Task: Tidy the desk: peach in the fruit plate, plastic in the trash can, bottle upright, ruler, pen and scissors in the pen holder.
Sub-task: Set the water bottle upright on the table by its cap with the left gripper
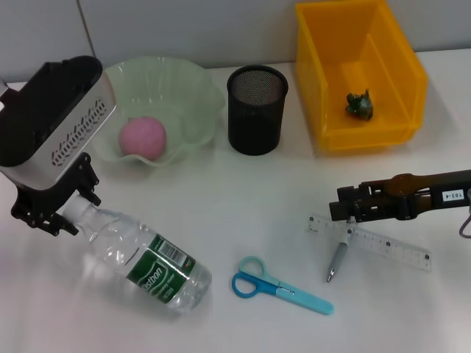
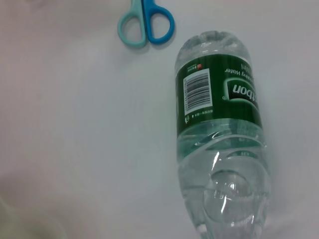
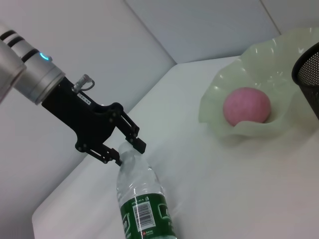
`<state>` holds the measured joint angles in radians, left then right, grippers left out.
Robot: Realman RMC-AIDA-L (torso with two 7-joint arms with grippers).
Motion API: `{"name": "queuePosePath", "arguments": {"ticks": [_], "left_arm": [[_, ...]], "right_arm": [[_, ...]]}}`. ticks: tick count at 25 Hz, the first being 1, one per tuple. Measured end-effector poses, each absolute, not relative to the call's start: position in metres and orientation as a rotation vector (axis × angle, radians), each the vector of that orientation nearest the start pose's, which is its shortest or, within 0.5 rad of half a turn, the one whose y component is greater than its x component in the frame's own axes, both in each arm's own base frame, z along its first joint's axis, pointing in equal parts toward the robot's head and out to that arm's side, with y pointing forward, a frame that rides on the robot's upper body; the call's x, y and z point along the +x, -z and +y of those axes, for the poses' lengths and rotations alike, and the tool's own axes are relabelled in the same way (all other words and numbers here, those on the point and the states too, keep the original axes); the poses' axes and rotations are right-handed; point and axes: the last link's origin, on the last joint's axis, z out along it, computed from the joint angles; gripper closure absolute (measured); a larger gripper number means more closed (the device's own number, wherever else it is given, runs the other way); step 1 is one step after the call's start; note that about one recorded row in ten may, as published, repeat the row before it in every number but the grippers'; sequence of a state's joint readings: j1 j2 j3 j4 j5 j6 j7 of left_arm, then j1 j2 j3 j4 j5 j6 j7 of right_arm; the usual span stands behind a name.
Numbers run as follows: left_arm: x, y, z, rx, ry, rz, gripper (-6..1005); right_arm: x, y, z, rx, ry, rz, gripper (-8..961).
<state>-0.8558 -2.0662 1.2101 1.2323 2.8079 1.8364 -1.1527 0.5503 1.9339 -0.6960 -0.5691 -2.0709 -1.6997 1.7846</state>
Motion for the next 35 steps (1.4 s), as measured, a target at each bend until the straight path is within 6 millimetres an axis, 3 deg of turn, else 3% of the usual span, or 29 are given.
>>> {"name": "queuePosePath", "arguments": {"ticks": [35], "left_arm": [[-0.118, -0.066, 0.375, -2.959, -0.861, 0.931, 558]], "right_arm": [[0.288, -0.047, 0.32, -2.751, -0.629, 1.215, 209]]}}
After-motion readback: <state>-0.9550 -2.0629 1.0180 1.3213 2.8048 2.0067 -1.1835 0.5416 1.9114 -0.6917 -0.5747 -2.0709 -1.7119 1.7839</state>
